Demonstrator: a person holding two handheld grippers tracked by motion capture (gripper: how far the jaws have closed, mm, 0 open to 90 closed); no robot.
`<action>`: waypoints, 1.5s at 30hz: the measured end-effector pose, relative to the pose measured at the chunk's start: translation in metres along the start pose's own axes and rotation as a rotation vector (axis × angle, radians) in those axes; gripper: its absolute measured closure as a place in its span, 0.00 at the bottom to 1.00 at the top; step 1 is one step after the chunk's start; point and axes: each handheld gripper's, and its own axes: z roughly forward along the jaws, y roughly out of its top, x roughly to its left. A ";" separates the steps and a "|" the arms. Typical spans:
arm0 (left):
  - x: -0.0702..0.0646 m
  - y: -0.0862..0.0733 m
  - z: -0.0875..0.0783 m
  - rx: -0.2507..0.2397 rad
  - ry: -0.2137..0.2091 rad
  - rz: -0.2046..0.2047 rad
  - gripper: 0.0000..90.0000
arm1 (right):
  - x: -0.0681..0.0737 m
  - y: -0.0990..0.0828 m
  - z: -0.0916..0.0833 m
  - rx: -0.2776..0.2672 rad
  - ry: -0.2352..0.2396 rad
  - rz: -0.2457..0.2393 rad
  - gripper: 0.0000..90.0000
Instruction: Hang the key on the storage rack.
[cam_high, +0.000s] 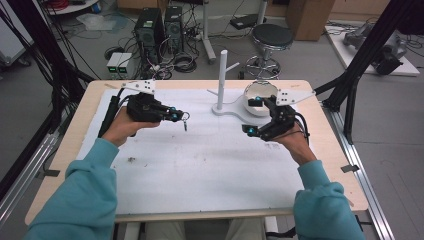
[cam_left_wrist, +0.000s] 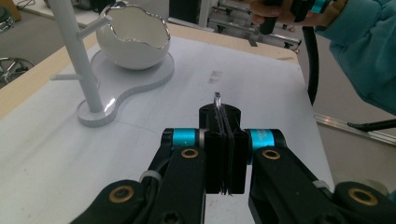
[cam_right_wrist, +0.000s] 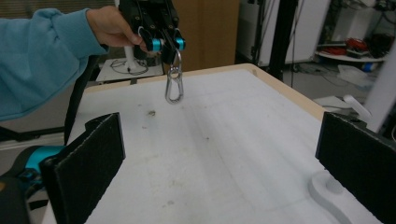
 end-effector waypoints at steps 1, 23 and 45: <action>-0.001 0.000 0.001 -0.004 0.000 0.001 0.98 | -0.001 0.004 0.005 0.008 0.019 -0.007 0.01; -0.013 0.006 0.023 -0.073 -0.078 0.024 0.98 | -0.004 0.032 0.086 0.103 0.201 -0.033 0.01; -0.013 0.005 0.029 -0.077 -0.117 0.027 0.98 | -0.001 0.031 0.096 0.134 0.277 0.000 0.51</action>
